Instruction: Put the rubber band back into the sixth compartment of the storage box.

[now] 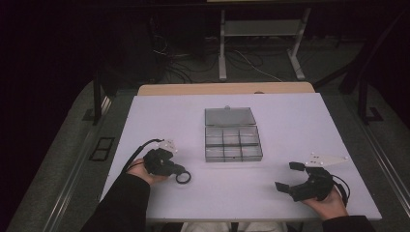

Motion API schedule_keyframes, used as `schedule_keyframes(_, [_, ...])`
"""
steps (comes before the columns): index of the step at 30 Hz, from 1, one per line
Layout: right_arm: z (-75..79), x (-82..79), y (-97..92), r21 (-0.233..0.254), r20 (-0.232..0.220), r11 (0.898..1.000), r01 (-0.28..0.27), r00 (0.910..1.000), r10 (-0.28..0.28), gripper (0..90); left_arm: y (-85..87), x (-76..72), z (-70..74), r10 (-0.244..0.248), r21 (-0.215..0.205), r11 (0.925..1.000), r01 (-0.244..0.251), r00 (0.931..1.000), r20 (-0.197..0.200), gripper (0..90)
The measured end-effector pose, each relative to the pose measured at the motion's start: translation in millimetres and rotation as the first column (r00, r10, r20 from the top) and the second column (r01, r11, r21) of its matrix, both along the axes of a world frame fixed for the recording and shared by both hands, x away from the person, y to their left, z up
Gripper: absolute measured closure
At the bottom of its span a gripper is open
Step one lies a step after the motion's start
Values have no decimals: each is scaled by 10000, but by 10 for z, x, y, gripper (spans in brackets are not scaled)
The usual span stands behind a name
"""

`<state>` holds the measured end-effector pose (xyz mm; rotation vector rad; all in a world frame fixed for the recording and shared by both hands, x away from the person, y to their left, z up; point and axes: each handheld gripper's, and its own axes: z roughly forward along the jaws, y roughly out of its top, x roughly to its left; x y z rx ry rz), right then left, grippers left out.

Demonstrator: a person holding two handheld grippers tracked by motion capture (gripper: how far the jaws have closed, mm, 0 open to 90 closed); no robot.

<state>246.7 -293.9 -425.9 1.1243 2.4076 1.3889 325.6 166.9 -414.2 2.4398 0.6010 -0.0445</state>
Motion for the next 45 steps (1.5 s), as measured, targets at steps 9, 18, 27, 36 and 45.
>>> schedule_keyframes(9, [0,-2,1,10,-4,10000,-3,10000,3,2,-72,40,103,-223,55,9997,222,9996,158,861])
schedule_keyframes(18, [-1,-1,3,-12,-20,10000,-15,10000,15,2,-141,92,191,-318,172,9994,314,9992,245,861])
schedule_keyframes(27, [-2,-1,5,-26,-40,10000,-32,10000,32,2,-197,158,323,-534,249,9983,522,9974,481,860])
schedule_keyframes(36, [-2,-2,5,-21,-42,10000,-40,10000,39,2,-290,220,433,-652,356,9974,628,9955,695,860])
schedule_keyframes(45, [-4,-3,8,-40,-65,10000,-51,10000,50,2,-394,302,586,-852,455,9957,812,9918,948,858])
